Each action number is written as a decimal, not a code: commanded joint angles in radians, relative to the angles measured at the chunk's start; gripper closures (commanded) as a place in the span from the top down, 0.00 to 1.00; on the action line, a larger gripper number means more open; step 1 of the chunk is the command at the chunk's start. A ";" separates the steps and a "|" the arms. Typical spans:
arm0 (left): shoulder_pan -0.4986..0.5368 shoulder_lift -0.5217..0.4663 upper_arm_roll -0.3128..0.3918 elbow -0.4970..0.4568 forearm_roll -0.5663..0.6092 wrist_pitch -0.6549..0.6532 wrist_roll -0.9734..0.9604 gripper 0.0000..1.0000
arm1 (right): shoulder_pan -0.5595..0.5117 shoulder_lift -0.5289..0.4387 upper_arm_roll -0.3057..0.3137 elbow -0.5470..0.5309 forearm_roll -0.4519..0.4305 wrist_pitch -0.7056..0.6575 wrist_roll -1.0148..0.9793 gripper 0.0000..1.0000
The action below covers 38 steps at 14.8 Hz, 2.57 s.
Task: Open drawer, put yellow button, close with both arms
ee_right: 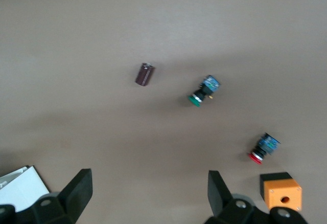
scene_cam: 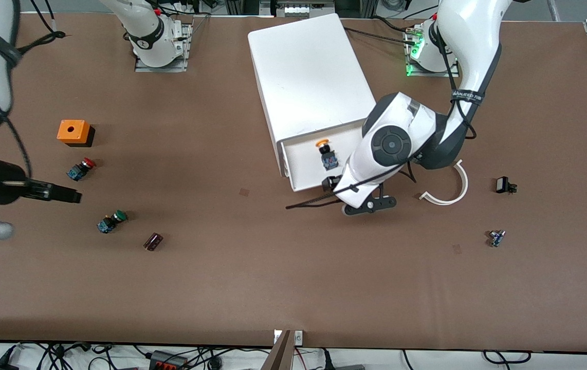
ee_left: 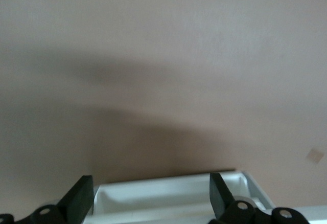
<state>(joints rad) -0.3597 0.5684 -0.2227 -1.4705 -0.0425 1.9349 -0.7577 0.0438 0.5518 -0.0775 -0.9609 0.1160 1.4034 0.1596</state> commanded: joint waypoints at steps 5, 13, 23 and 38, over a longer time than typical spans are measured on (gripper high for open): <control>0.001 -0.054 -0.090 -0.054 -0.022 -0.166 -0.019 1.00 | -0.087 -0.239 0.034 -0.252 -0.099 0.051 -0.129 1.00; -0.004 -0.053 -0.132 -0.080 -0.022 -0.194 -0.032 1.00 | -0.084 -0.380 0.047 -0.458 -0.127 0.127 -0.178 1.00; 0.203 -0.081 -0.121 0.063 0.013 -0.252 -0.015 1.00 | -0.084 -0.584 0.045 -0.759 -0.131 0.275 -0.199 1.00; 0.452 -0.376 0.007 -0.006 0.095 -0.436 0.714 1.00 | -0.082 -0.589 0.045 -0.760 -0.140 0.266 -0.233 1.00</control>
<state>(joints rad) 0.0997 0.3240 -0.3038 -1.3205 0.1439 1.4732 -0.1288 -0.0319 -0.0074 -0.0425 -1.6905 -0.0028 1.6510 -0.0543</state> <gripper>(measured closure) 0.000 0.000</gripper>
